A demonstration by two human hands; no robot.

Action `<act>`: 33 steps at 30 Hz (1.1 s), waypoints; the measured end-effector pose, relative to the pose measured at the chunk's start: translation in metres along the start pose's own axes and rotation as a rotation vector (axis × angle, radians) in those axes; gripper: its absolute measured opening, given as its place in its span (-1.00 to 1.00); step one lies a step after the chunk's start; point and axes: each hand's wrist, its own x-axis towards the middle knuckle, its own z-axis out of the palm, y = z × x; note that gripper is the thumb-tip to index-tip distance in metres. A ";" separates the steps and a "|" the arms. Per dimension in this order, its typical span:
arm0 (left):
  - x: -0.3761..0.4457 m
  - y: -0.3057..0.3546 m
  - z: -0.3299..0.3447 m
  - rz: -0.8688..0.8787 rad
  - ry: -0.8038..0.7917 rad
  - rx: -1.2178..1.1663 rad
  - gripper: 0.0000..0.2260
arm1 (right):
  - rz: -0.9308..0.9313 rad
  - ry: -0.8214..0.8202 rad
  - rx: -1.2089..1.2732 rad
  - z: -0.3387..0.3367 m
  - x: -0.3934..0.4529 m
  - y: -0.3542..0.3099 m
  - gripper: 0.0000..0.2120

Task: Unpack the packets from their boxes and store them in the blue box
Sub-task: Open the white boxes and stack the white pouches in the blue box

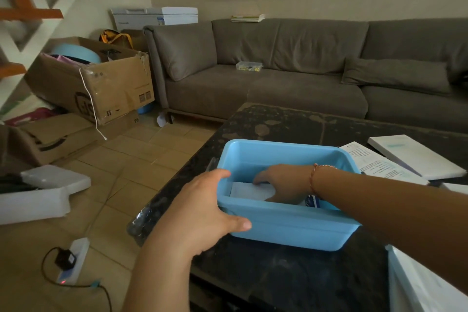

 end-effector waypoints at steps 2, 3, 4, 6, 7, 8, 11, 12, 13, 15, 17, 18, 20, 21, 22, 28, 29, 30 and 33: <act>0.003 -0.001 0.005 -0.012 0.067 0.005 -0.24 | -0.025 -0.003 -0.018 0.000 0.001 0.001 -0.49; 0.004 -0.001 0.006 -0.012 0.093 0.006 -0.25 | -0.033 -0.011 -0.029 0.001 0.002 0.001 -0.50; 0.005 0.000 0.007 -0.009 0.107 0.010 -0.26 | -0.042 -0.017 -0.043 0.002 0.004 0.001 -0.51; 0.005 0.000 0.008 -0.002 0.113 0.004 -0.24 | -0.058 -0.031 -0.068 0.005 0.007 0.003 -0.54; 0.005 0.000 0.007 -0.001 0.114 -0.003 -0.23 | -0.061 -0.044 -0.081 0.006 0.008 0.003 -0.54; 0.005 0.000 0.007 -0.001 0.117 -0.007 -0.22 | -0.060 -0.058 -0.098 0.007 0.008 0.003 -0.54; 0.005 -0.002 0.007 -0.003 0.130 -0.007 -0.21 | -0.053 -0.101 -0.127 0.007 0.006 0.003 -0.53; 0.005 -0.002 0.006 0.000 0.132 -0.008 -0.22 | -0.051 -0.088 -0.124 0.006 0.004 0.002 -0.54; 0.005 -0.002 0.006 0.003 0.128 -0.008 -0.22 | -0.041 -0.056 -0.109 0.003 0.001 0.001 -0.56; 0.004 -0.002 0.005 -0.001 0.096 0.003 -0.20 | -0.007 0.057 -0.051 -0.010 -0.012 0.000 -0.53; 0.002 -0.001 0.003 -0.011 0.042 0.020 -0.16 | 0.009 0.237 0.046 -0.026 -0.036 0.003 -0.50; 0.000 -0.001 0.002 -0.008 0.030 0.029 -0.15 | -0.010 0.360 0.131 -0.032 -0.056 0.006 -0.51; -0.003 0.001 0.001 0.022 0.078 0.052 -0.18 | -0.079 0.674 0.323 -0.034 -0.108 0.009 -0.58; -0.004 0.004 0.002 0.056 0.151 0.067 -0.24 | -0.094 0.850 0.374 -0.025 -0.138 0.013 -0.64; -0.005 0.008 0.004 0.110 0.257 0.079 -0.32 | -0.080 1.012 0.372 -0.008 -0.169 0.018 -0.72; -0.026 0.058 0.044 0.609 0.506 -0.327 -0.88 | 0.229 1.030 0.158 0.122 -0.264 0.024 -0.63; -0.032 0.065 0.054 0.656 0.359 -0.338 -0.88 | 0.189 0.946 0.029 0.139 -0.267 0.025 -0.67; -0.036 0.072 0.064 0.678 0.188 -0.313 -0.87 | 0.151 0.880 -0.077 0.151 -0.269 0.026 -0.72; -0.041 0.081 0.091 0.578 -0.329 -0.013 -0.85 | 0.151 0.883 -0.221 0.177 -0.265 0.026 -0.75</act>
